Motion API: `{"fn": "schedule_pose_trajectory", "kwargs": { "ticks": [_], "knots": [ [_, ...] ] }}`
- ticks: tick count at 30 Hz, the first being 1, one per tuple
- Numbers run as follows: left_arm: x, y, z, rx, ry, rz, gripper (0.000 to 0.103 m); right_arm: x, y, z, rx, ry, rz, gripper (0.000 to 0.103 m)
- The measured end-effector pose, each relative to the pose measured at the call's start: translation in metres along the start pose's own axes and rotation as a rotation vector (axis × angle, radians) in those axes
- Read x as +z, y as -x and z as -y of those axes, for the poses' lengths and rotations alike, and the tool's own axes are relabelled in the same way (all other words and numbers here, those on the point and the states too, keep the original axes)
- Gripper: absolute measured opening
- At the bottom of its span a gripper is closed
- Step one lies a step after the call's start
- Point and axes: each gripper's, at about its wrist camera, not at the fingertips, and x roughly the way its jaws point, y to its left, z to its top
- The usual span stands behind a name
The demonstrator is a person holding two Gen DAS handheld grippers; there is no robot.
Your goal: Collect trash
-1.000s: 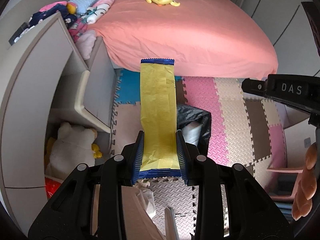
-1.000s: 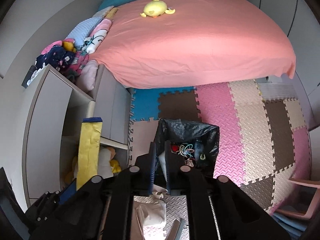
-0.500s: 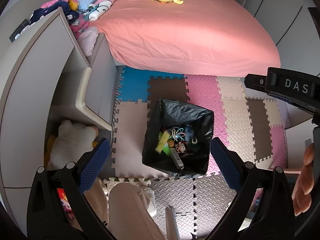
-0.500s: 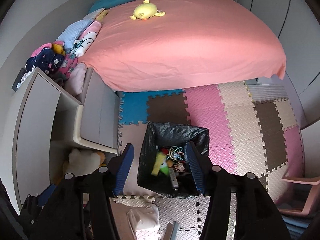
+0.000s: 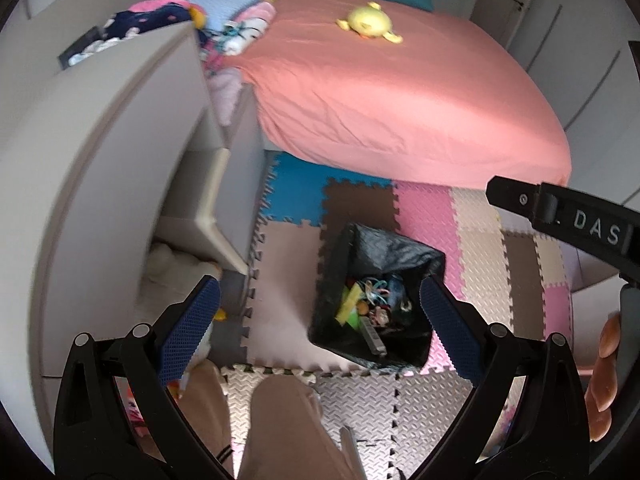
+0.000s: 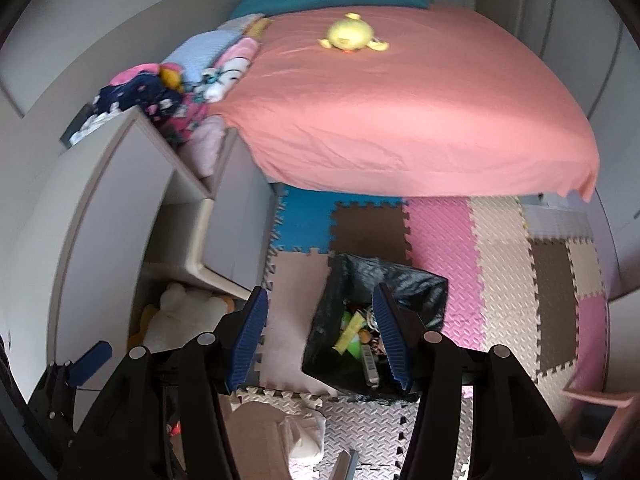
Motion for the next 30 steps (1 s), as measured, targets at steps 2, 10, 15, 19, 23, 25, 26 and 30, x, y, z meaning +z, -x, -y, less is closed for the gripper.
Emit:
{"fn": "schedule_pose_trajectory", "kwargs": {
  "ticks": [2,10,15,19,23,25,26,30],
  "knots": [
    [0.000,0.008,-0.016,0.022,0.016,0.016,0.097,0.001,0.003,-0.020,0.012,0.027,0.012,0.064],
    [-0.003,0.041,-0.094,0.124,0.071,0.059,0.097,-0.001,0.010,-0.106,0.086,0.137,0.040,0.084],
    [-0.011,0.059,-0.147,0.171,0.140,0.080,0.097,-0.006,0.006,-0.163,0.112,0.218,0.042,0.093],
    [-0.022,0.070,-0.190,0.214,0.202,0.087,0.097,-0.013,0.000,-0.207,0.136,0.279,0.045,0.095],
    [-0.037,0.080,-0.234,0.246,0.269,0.095,0.097,-0.023,-0.009,-0.249,0.183,0.325,-0.003,0.100],
    [-0.047,0.086,-0.256,0.265,0.308,0.099,0.097,-0.028,-0.011,-0.267,0.203,0.341,0.005,0.100],
    [-0.050,0.088,-0.265,0.273,0.324,0.099,0.097,-0.031,-0.012,-0.278,0.216,0.348,0.004,0.100],
    [-0.074,0.097,-0.307,0.313,0.404,0.093,0.097,-0.044,-0.020,-0.318,0.261,0.380,-0.022,0.100]
  ]
}}
